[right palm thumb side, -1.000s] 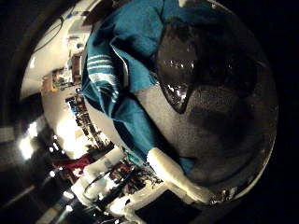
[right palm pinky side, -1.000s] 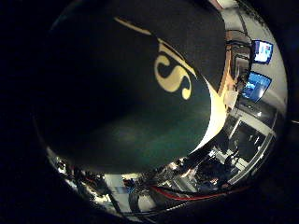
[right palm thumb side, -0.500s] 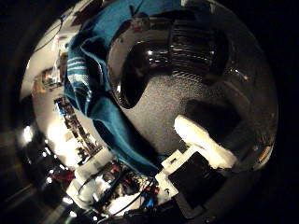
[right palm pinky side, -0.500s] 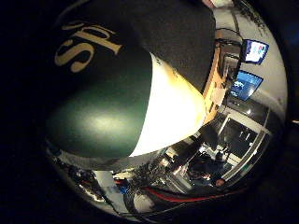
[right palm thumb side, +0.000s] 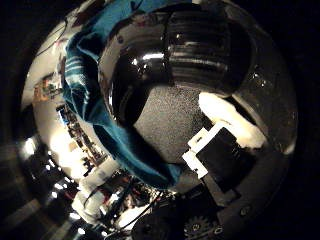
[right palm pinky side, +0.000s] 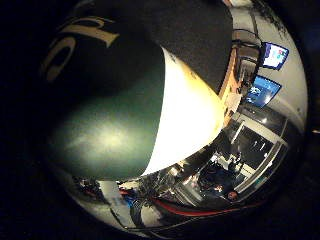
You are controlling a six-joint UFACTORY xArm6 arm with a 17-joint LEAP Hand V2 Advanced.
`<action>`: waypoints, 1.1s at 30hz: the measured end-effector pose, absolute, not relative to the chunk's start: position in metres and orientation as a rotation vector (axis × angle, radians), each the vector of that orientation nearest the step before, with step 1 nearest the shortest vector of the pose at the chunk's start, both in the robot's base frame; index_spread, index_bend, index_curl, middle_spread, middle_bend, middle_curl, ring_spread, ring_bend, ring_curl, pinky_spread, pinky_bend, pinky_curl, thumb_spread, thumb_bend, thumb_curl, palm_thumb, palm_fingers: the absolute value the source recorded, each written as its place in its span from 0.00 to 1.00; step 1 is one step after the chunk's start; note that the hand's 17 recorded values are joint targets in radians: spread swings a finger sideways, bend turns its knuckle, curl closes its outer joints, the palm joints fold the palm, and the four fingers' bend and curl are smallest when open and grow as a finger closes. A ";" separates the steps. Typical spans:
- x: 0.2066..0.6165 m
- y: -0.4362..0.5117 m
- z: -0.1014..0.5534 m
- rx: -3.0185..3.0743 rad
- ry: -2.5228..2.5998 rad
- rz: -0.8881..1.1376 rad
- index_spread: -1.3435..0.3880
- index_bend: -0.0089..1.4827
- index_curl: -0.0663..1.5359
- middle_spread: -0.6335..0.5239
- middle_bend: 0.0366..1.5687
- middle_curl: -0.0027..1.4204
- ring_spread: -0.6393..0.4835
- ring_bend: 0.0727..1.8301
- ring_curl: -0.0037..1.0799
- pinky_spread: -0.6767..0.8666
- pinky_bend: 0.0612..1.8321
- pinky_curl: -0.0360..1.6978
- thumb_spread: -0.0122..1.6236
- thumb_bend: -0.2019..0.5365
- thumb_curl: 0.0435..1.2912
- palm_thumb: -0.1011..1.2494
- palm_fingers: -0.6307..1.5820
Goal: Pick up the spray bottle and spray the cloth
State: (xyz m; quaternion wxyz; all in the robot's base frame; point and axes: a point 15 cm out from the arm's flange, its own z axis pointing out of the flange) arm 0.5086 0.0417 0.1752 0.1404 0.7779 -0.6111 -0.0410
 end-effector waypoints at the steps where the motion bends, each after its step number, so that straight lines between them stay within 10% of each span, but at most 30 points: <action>1: 0.509 0.042 0.175 2.247 -1.765 -0.118 0.60 0.13 0.26 0.33 0.31 0.39 0.30 0.46 0.45 0.20 0.49 0.27 0.57 0.25 0.32 0.80 0.55; 10: 0.510 0.029 0.175 2.223 -1.798 -0.121 0.50 0.31 0.43 0.19 0.46 0.61 0.24 0.59 0.62 0.16 0.69 0.39 0.41 0.25 0.43 0.88 0.66; 21: 0.521 0.025 0.221 2.270 -1.875 -0.019 0.45 0.64 0.76 0.11 0.68 0.89 0.24 0.75 0.85 0.27 0.82 0.56 0.24 0.25 0.57 0.96 0.53; 33: 0.524 0.012 0.291 2.356 -2.018 0.139 0.50 0.79 0.80 0.14 0.78 0.93 0.28 0.84 0.91 0.33 0.80 0.71 0.48 0.26 0.57 0.80 0.57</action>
